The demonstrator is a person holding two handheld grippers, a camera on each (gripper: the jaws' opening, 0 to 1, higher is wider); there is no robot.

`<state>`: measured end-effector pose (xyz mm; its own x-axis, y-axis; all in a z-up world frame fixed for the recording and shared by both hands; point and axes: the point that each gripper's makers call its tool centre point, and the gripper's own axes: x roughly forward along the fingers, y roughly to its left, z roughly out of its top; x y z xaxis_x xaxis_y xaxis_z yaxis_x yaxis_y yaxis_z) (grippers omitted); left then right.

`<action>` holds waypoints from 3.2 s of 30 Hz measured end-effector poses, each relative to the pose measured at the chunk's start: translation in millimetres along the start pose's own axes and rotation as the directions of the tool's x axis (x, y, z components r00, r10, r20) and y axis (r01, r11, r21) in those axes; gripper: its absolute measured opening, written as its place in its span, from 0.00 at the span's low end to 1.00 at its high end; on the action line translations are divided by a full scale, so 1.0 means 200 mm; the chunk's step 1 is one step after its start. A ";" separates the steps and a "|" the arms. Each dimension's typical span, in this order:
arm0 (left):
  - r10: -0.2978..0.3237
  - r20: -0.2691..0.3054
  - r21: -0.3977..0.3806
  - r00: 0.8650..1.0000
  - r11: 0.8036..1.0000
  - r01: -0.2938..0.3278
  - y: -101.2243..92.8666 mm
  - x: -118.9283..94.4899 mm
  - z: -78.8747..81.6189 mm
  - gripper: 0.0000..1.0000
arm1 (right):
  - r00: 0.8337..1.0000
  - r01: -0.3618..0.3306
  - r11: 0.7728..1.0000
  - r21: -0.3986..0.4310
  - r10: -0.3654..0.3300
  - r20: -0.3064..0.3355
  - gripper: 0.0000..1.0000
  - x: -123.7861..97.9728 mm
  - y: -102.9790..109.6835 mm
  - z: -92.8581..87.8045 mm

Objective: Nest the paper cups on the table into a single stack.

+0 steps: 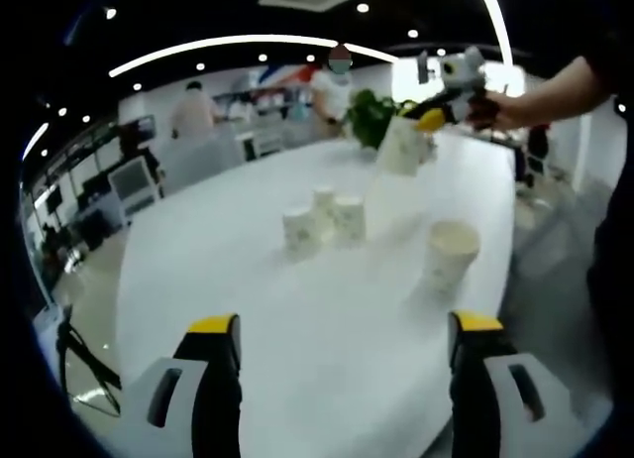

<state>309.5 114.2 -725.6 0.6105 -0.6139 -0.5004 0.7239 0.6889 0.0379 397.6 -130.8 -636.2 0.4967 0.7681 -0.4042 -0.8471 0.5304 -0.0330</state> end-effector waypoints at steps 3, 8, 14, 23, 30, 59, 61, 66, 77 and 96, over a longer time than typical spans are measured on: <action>-0.018 0.012 0.001 1.000 1.000 0.018 -0.02 0.01 0.02 0.86 | 1.000 0.011 1.000 0.010 -0.011 0.021 0.32 -0.01 0.00 0.02; -0.043 0.021 0.015 0.999 0.999 0.043 -0.04 0.03 0.06 0.86 | 0.999 0.016 0.999 0.029 -0.018 0.044 0.32 -0.03 0.03 0.04; -0.061 0.054 -0.010 0.997 0.998 0.062 -0.06 0.05 0.12 0.86 | 0.996 0.024 0.999 0.048 -0.028 0.085 0.32 -0.07 0.07 0.10; -0.097 0.097 -0.001 0.991 0.995 0.098 -0.12 0.08 0.22 0.85 | 0.994 0.012 0.999 0.051 -0.018 0.105 0.32 -0.06 0.15 0.13; -0.151 0.157 -0.056 0.976 0.985 0.161 -0.19 0.10 0.31 0.83 | 0.993 -0.006 0.998 0.057 -0.001 0.122 0.32 -0.05 0.21 0.15; -0.255 0.298 -0.213 0.920 0.922 0.324 -0.30 0.14 0.59 0.70 | 0.975 -0.101 0.994 0.044 0.090 0.203 0.32 0.04 0.41 0.35; -0.256 0.295 -0.219 0.920 0.920 0.326 -0.30 0.15 0.60 0.70 | 0.974 -0.105 0.994 0.044 0.094 0.206 0.32 0.04 0.42 0.35; -0.267 0.311 -0.239 0.912 0.907 0.346 -0.32 0.16 0.63 0.70 | 0.971 -0.119 0.992 0.038 0.108 0.212 0.32 0.05 0.45 0.37; -0.315 0.355 -0.232 0.880 0.883 0.409 -0.38 0.14 0.73 0.63 | 0.962 -0.138 0.989 0.051 0.122 0.243 0.32 0.05 0.49 0.39; -0.338 0.409 -0.246 0.848 0.854 0.458 -0.42 0.10 0.77 0.56 | 0.937 -0.177 0.974 0.138 0.124 0.326 0.32 0.01 0.50 0.40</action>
<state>309.8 -14.4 -605.6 0.4047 -0.9106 -0.0836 0.8192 0.4016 -0.4094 328.3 -47.3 -567.0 0.4217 0.9028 -0.0847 -0.8874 0.4301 0.1659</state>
